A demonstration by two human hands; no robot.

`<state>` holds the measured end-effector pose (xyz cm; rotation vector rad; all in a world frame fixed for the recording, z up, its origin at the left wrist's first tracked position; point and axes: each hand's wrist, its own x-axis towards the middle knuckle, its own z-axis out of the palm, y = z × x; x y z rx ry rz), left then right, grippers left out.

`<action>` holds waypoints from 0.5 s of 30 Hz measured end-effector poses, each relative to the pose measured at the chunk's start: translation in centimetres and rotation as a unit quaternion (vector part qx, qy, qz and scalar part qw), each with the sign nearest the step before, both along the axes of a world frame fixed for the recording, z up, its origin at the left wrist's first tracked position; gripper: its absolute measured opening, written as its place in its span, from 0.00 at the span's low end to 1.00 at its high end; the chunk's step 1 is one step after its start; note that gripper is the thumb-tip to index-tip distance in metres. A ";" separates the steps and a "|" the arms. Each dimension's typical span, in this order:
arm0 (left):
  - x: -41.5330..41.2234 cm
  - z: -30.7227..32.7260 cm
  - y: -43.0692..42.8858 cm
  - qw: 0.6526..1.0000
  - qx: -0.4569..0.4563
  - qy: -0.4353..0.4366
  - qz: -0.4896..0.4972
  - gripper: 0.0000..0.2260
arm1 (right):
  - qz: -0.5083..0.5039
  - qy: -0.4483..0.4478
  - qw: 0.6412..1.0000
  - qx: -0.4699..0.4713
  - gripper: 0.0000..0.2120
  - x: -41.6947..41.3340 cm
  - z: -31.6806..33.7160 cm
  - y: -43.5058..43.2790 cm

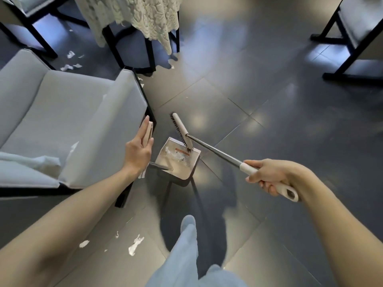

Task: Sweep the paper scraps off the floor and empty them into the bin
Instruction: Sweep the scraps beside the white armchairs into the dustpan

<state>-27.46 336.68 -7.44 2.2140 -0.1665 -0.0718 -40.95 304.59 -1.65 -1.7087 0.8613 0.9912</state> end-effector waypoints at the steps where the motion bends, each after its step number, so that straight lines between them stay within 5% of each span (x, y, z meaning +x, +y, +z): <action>1: -1.7 0.0 0.8 1.000 0.005 -0.001 0.003 0.28 | -0.003 -0.004 1.000 0.002 0.31 -1.3 -0.2 0.7; 15: -32.8 1.2 14.1 0.990 -0.036 0.021 0.135 0.31 | 0.030 -0.063 0.996 0.061 0.17 -26.9 -3.2 14.7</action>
